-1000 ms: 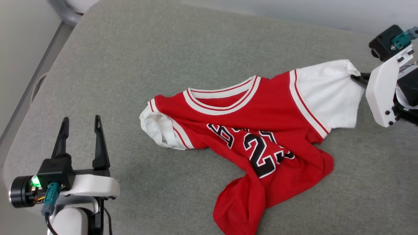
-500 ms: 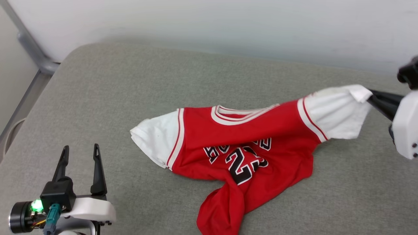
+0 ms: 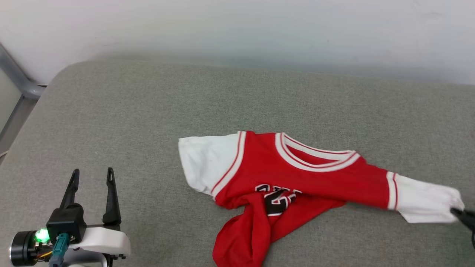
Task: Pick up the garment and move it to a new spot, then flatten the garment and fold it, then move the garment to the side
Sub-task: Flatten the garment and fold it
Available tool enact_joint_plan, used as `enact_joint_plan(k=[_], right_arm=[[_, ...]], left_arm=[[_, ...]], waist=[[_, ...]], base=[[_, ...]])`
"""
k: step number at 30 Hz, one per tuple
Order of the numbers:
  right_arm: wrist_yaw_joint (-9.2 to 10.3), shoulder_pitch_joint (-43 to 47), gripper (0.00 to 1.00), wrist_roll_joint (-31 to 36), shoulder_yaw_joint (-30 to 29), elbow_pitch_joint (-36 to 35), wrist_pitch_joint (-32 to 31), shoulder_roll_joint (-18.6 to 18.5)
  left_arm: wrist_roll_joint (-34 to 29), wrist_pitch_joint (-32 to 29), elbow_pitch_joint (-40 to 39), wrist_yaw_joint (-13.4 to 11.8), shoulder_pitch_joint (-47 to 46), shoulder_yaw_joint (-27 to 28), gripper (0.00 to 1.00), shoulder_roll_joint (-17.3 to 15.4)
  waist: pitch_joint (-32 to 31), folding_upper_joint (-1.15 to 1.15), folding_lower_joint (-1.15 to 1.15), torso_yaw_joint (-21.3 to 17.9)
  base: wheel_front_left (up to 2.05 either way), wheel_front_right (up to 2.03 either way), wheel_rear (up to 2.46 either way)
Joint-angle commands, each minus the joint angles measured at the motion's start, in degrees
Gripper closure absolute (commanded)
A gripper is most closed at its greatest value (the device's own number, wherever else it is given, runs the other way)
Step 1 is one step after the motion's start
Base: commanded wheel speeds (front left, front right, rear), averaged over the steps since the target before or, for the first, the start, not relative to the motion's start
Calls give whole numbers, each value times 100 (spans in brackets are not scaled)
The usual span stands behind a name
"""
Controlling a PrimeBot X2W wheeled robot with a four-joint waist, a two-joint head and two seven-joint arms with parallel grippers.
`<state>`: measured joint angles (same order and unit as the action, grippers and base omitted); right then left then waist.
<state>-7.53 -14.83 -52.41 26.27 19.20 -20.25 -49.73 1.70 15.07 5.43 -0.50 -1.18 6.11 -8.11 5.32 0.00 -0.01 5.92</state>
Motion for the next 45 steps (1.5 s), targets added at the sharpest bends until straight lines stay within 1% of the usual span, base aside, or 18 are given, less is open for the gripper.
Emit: enact_joint_plan(k=[1,7,10,12,13,14,17,21,24,26,29,30,32,37,39,43,44,45], right_arm=[[8,180,100,30,-70,206,-15,109],[9,604,100,32,-301,1133,-138,515],[9,654,100,90,-283,1426,-104,739],[9,577,99,108,-354,1508,77,858],[9,510,48,158,-405,1530,217,885],[10,435,0,206,-475,1532,391,896],[9,310,0,313,-721,1449,958,968],[9,252,0,524,-1076,1266,1623,1016],[8,248,0,733,-1304,1065,1846,1044],[9,290,0,885,-1424,929,1887,1083],[8,345,0,1129,-1555,707,1819,1184],[8,349,0,1193,-1597,624,1779,1226],[8,378,0,1348,-1692,472,1699,1332],[8,414,0,1686,-1934,77,1464,1533],[8,418,0,1805,-2034,-82,1401,1614],[8,383,0,1986,-2208,-327,1257,1793],[8,383,0,1986,-2208,-327,1257,1793],[8,353,0,2031,-2248,-384,1214,1834]], left_arm=[[-29,13,-3,4,-83,-10,0,-6],[-51,13,30,35,-181,-4,0,-65],[-56,13,49,51,-214,-20,0,-91],[-60,13,80,71,-266,-27,0,-117],[-59,13,93,83,-297,-23,0,-140],[-60,13,106,97,-324,-23,0,-169],[-95,13,118,165,-419,-74,0,-227],[-73,13,294,387,-726,-168,0,-447],[3,-27,548,597,-1121,-351,0,-669],[82,-238,724,701,-1462,-548,0,-847],[411,-834,987,786,-1997,-943,0,-1106],[592,-1046,1045,784,-2183,-1186,0,-1215],[1050,-1559,1132,790,-2458,-1739,0,-1462],[2292,-2791,1189,783,-3266,-2844,0,-2131],[2720,-3232,1216,783,-3604,-3108,0,-2340],[3485,-4304,1408,784,-4030,-3748,0,-2593],[3485,-4304,1408,784,-4030,-3748,0,-2593],[3656,-4524,1433,784,-4166,-3857,0,-2652]], waist=[[30,0,1,3],[100,0,1,2],[126,0,1,-10],[133,0,1,-33],[131,0,1,-46],[125,0,1,-60],[75,0,1,-106],[15,0,1,-188],[-9,0,1,-262],[7,0,1,-313],[51,0,1,-403],[77,0,1,-441],[137,0,1,-508],[344,0,1,-687],[458,0,1,-774],[667,0,1,-939],[667,0,1,-939],[727,0,1,-984]], base=[[0,0,0],[0,0,0],[0,0,0],[0,0,0],[0,0,0],[0,0,0],[0,0,0],[0,0,0],[0,0,0],[0,0,0],[0,0,0],[0,0,0],[0,0,0],[0,0,0],[0,0,0],[0,0,0],[0,0,0],[0,0,0]])
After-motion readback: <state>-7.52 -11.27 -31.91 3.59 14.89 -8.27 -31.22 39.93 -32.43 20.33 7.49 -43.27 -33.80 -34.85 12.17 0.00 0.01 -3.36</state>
